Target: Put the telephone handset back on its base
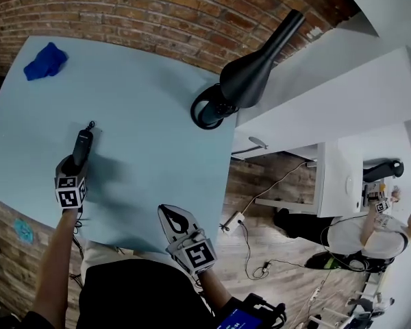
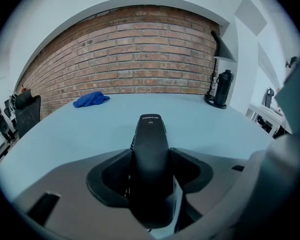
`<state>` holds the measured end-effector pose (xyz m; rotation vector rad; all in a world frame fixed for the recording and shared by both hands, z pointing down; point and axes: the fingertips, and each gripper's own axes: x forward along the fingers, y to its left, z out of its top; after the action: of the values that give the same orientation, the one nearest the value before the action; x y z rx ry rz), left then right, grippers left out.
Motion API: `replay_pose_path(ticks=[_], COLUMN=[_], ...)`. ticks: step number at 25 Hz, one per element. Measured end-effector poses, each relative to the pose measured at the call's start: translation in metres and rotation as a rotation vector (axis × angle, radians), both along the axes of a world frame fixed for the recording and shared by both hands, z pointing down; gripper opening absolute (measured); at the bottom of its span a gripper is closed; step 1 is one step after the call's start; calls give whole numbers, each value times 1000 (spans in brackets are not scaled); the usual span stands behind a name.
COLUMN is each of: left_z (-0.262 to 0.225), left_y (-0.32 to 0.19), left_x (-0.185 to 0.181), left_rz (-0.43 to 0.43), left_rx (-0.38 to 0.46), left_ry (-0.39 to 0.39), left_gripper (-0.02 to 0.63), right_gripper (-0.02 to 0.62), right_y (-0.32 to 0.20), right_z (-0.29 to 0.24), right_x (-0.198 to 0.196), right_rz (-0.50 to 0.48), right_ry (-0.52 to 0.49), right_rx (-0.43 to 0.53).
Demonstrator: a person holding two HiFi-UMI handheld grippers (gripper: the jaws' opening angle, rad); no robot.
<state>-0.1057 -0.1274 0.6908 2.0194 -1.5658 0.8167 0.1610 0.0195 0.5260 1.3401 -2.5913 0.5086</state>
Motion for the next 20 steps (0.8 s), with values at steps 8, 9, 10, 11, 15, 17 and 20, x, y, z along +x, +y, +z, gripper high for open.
replay_pose_path(ticks=[8, 9, 10, 11, 15, 17, 20], left_z=[-4, -8, -13, -19, -65, -101, -174], left_y=[18, 24, 31, 36, 47, 47, 43], left_x=[14, 18, 21, 21, 0, -19, -45], left_rz=[135, 159, 184, 204, 205, 174, 162], left_rx=[-57, -62, -67, -62, 58, 165, 359], left_ry=[96, 132, 164, 182, 193, 208, 288], left_gripper=[407, 452, 472, 474, 456, 361, 210], right_gripper=[12, 12, 12, 12, 12, 12, 12], right_y=[-13, -17, -21, -26, -48, -60, -79], right_z=[12, 12, 12, 11, -2, -20, -57], right_x=[-15, -18, -21, -26, -52, -69, -98], right_rz=[-56, -69, -82, -96, -156, -181, -196], right_ry=[-2, -3, -6, -6, 9, 11, 10], right_rx=[-5, -1, 1, 5, 50, 97, 185])
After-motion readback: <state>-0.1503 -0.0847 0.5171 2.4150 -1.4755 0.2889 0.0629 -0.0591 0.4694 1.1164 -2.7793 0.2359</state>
